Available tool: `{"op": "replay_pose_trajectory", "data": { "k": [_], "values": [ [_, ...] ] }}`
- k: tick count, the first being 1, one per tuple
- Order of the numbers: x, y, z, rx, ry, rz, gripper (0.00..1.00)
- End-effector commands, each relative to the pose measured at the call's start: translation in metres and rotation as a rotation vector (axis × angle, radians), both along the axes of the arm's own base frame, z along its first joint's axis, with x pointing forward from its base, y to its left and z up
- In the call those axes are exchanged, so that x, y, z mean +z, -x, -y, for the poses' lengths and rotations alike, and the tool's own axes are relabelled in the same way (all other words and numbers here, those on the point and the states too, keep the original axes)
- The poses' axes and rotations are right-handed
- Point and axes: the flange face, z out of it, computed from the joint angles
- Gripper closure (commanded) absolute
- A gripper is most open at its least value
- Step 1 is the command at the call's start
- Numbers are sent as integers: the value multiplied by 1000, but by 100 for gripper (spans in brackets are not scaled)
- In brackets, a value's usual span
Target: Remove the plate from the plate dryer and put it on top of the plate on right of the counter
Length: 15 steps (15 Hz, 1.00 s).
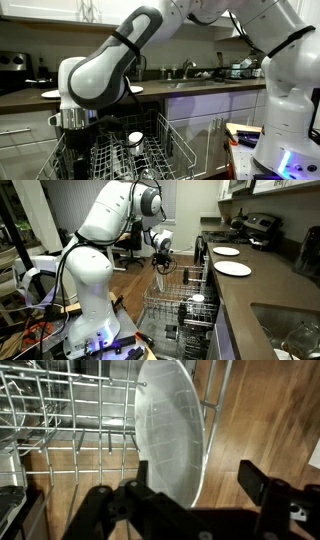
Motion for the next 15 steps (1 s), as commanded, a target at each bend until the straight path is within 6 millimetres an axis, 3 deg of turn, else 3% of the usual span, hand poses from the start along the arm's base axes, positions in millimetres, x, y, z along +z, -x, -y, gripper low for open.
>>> {"op": "replay_pose_trajectory", "data": {
  "k": [1,9,12,15],
  "values": [
    [-6,-6,-3,31,-10,11,37],
    [-10,-8,-5,47,-20,9,90],
    [-8,-6,-6,62,-33,13,97],
    [-1,-5,2,58,-39,14,93]
  ]
}}
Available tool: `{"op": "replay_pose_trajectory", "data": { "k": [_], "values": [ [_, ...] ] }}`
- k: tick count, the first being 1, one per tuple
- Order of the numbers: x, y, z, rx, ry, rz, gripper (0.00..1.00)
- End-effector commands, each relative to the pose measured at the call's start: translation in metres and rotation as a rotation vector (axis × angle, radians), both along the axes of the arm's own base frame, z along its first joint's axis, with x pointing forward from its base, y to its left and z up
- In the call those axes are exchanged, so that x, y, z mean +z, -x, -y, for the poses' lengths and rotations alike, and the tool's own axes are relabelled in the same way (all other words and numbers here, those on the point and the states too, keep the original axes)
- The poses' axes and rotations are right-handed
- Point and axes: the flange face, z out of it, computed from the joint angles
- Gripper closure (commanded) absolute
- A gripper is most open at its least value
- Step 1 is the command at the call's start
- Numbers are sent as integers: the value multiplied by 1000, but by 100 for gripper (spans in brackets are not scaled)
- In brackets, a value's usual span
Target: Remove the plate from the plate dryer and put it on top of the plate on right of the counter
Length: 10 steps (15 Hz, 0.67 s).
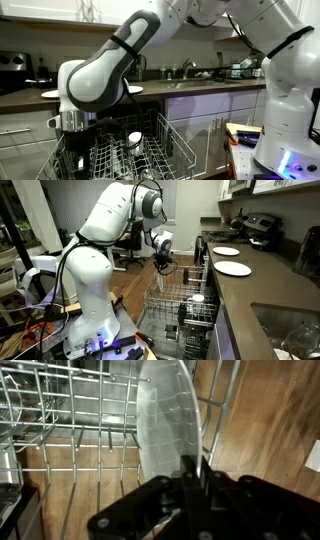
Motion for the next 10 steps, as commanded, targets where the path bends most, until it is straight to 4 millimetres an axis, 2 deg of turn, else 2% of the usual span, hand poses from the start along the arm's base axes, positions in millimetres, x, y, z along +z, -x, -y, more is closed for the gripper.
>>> {"op": "replay_pose_trajectory", "data": {
  "k": [1,10],
  "values": [
    [9,0,4,33,-30,12,93],
    [38,13,16,25,-36,14,92]
  ]
}}
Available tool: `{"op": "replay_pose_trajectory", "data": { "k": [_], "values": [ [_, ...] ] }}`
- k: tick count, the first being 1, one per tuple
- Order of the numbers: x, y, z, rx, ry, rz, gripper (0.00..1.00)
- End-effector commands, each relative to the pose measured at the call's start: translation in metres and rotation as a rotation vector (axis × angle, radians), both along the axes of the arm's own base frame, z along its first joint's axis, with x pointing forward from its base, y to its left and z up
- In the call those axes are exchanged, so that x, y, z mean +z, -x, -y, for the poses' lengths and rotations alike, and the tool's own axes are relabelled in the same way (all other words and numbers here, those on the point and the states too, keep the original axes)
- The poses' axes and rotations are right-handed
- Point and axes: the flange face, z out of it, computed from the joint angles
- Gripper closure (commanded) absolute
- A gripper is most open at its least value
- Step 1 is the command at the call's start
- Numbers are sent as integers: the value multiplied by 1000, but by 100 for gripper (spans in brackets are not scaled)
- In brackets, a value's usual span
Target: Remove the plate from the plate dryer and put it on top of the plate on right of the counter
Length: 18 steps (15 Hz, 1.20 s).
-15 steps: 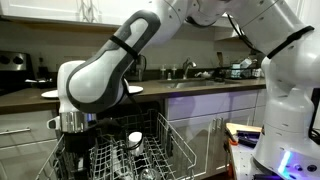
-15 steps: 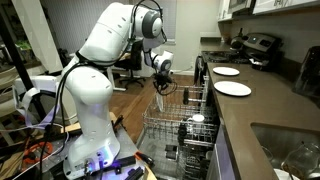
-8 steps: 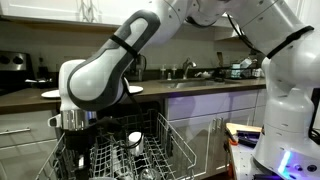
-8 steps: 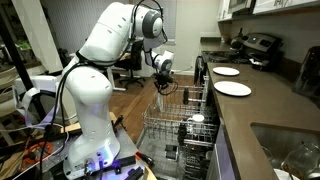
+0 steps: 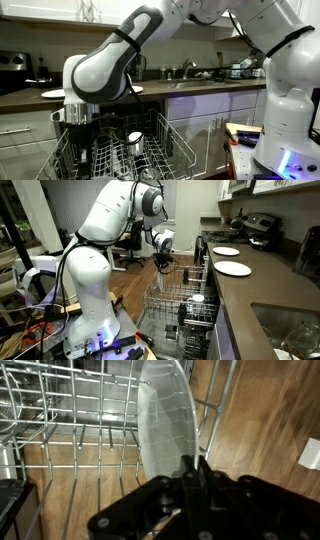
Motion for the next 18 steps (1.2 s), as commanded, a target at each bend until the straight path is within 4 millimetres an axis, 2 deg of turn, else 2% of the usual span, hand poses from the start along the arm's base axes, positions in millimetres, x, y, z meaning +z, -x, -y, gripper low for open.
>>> {"op": "replay_pose_trajectory", "data": {
  "k": [1,5,6,12,17,18],
  "values": [
    [29,13,5,18,-11,14,92],
    [47,18,4,17,3,24,93],
    [48,19,5,8,7,24,72],
    [38,15,2,17,2,14,38],
    [24,14,-2,25,-4,-3,4],
    [21,13,-2,26,-3,-8,2]
  ]
}}
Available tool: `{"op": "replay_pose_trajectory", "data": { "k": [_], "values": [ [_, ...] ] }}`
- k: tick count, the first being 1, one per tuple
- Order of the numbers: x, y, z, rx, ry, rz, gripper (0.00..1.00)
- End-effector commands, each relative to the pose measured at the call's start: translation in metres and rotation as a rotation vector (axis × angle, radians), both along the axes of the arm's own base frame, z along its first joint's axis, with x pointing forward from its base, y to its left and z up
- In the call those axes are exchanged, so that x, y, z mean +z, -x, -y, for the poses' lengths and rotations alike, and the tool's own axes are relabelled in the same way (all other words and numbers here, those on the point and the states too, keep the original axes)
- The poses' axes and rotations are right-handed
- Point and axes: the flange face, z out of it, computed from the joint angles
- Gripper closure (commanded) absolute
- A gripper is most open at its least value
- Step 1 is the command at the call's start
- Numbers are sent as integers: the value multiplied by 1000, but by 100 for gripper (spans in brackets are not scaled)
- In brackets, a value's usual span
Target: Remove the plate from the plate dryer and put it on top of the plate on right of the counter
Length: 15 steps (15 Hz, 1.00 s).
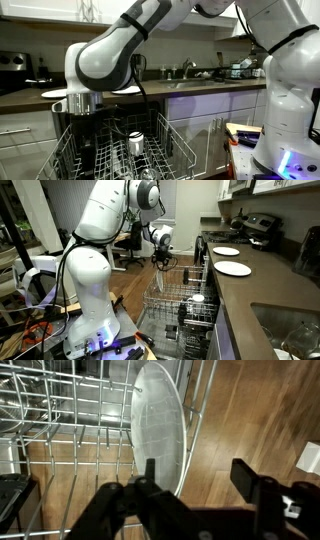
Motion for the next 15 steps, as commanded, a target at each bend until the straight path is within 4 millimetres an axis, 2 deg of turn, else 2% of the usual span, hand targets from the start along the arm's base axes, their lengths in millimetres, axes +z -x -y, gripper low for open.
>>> {"op": "replay_pose_trajectory", "data": {
  "k": [1,9,10,11,15],
  "values": [
    [-9,-2,-4,14,-18,-24,0],
    [-30,-6,-9,20,-19,-46,1],
    [-32,-6,-10,19,-17,-50,25],
    [-34,-6,-11,20,-17,-52,26],
    [-39,-7,-13,19,-11,-61,52]
  ]
}}
